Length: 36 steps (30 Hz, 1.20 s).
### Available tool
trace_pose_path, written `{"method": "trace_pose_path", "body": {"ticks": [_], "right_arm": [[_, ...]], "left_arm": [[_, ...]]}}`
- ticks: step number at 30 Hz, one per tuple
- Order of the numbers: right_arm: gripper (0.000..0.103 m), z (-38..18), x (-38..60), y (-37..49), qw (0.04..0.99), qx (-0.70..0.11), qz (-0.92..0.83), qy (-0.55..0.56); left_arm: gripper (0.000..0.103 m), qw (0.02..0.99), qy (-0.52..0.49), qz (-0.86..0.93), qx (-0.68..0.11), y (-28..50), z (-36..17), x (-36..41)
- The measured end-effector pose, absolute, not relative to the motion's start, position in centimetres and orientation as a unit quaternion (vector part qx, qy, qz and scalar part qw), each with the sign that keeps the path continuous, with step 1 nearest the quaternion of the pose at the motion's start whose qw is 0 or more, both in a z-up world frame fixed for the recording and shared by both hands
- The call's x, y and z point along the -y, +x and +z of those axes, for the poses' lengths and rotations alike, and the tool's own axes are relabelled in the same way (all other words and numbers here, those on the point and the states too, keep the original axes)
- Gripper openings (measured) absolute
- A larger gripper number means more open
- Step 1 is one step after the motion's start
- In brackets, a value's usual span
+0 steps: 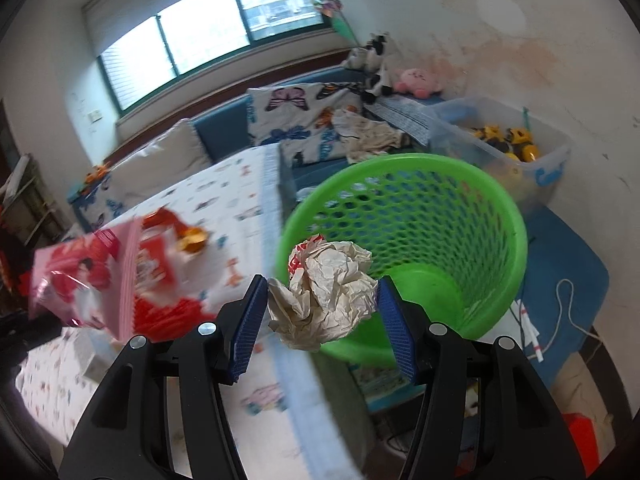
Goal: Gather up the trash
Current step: 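Drop the tissue into the green basket with the right gripper while the left drops the pink pack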
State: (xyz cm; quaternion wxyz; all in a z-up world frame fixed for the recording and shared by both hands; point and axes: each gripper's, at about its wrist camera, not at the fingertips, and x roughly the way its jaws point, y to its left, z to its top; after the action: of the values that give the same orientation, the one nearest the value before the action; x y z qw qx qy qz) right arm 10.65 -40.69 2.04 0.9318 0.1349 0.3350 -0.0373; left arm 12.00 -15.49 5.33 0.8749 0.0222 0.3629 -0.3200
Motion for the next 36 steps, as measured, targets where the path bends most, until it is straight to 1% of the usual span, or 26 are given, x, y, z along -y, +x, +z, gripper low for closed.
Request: {"method": "trace_pose_path", "body": {"ticks": [8,11,14,15,30,32,34,36], "right_arm": [[0.063,0.1,44.3,13.1,0.922,-0.349,-0.058,0.154],[0.067,-0.3,45.0,13.2,0.921,-0.351,-0.064,0.156],[0.069,-0.6,45.4,13.0,0.92,-0.351,-0.068,0.159],[0.071,-0.6,45.5,12.9,0.92,-0.351,-0.068,0.16],[0.074,-0.4,46.1,10.0,0.923,-0.338,-0.081,0.162],[0.074,-0.4,46.2,9.6,0.923,-0.337,-0.083,0.163],[0.074,-0.4,46.3,9.3,0.923,-0.336,-0.085,0.165],[0.074,-0.3,46.3,9.0,0.923,-0.335,-0.084,0.171]], "left_arm": [[0.018,0.865,0.059,-0.327,-0.377,16.6,4.9,21.9],[0.018,0.859,0.075,-0.327,-0.386,17.7,4.3,24.0],[0.018,0.854,0.09,-0.328,-0.394,18.8,3.6,25.9],[0.018,0.853,0.094,-0.328,-0.395,19.0,3.5,26.4],[0.019,0.829,0.14,-0.321,-0.436,20.9,0.0,31.8],[0.025,0.824,0.136,-0.325,-0.443,21.0,-0.3,32.0],[0.046,0.825,0.13,-0.327,-0.443,21.1,-0.3,31.9],[0.049,0.829,0.13,-0.328,-0.434,20.7,-0.1,31.8]]}}
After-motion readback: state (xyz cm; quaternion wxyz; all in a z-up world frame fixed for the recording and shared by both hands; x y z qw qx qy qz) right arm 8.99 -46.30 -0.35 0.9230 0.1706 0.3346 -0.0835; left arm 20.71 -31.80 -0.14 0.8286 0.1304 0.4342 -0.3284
